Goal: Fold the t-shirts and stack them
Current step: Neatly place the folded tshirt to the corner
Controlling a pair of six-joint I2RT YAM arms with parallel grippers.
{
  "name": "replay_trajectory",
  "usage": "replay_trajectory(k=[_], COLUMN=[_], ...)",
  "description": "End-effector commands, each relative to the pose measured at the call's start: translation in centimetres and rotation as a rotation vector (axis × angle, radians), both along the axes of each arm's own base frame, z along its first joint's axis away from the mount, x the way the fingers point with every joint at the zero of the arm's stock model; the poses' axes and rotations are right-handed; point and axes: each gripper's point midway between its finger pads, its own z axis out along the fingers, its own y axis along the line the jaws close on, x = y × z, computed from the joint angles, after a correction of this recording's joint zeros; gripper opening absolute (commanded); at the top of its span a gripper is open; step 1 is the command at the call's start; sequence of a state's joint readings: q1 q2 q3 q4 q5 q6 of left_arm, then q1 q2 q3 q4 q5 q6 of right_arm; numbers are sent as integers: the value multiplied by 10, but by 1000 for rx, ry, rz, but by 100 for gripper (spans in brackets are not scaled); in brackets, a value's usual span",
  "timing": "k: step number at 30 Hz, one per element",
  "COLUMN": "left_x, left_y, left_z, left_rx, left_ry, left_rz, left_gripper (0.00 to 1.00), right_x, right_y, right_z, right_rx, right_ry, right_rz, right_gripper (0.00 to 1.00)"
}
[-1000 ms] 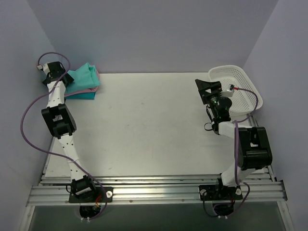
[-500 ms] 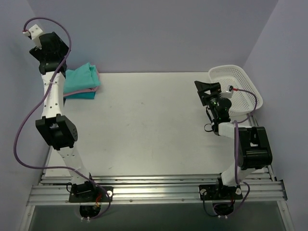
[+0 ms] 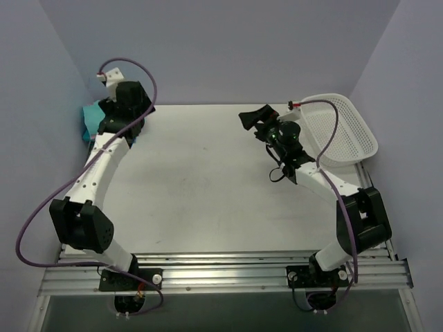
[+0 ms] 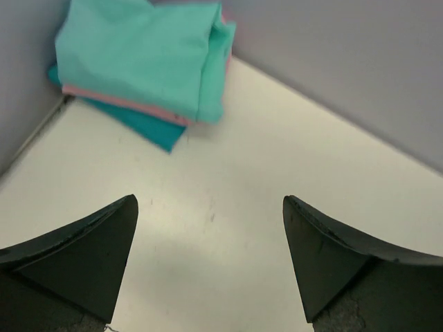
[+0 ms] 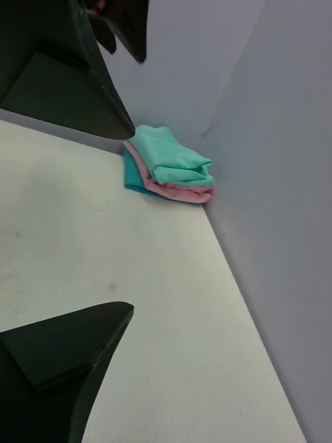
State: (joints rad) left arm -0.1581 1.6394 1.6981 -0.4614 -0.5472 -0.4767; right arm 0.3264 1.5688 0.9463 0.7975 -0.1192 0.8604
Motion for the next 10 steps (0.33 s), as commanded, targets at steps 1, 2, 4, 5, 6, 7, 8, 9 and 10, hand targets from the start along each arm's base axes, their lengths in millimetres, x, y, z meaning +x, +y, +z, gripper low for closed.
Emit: replay_trajectory(k=[1,2,4,5,6,7,8,9,10], left_x=[-57,-70,-100,-112,-123,-138,-144,-155,-166], left_y=[-17,-23,-35,-39,-39,-37,-39,-37,-37], left_z=[-1,-31,-28,-56,-60,-49,-51,-71,-64], left_rx=[47,66,28,8,-15,-40,-52,-55,-77], left_ry=[6,58,15,51,42,-11,-30,-2,-41], left_rz=[30,9,-51,-81,-88,-105,-123,-130,-145], left_gripper=[94,94,94,94,94,94,94,94,94], right_x=[-32,-38,-54,-59,-67,-77,-84,-92,-101], right_y=[9,13,23,27,29,41,47,53,65], right_z=[14,17,21,22,22,23,25,30,31], right_rx=[-173,-181,-210,-247,-273,-292,-300,-319,-327], right_ry=[-37,-58,-55,-64,-56,-56,-66,-88,-88], right_rz=[0,7,-5,-1,-4,-4,12,33,59], right_gripper=[100,100,100,100,100,100,100,100,100])
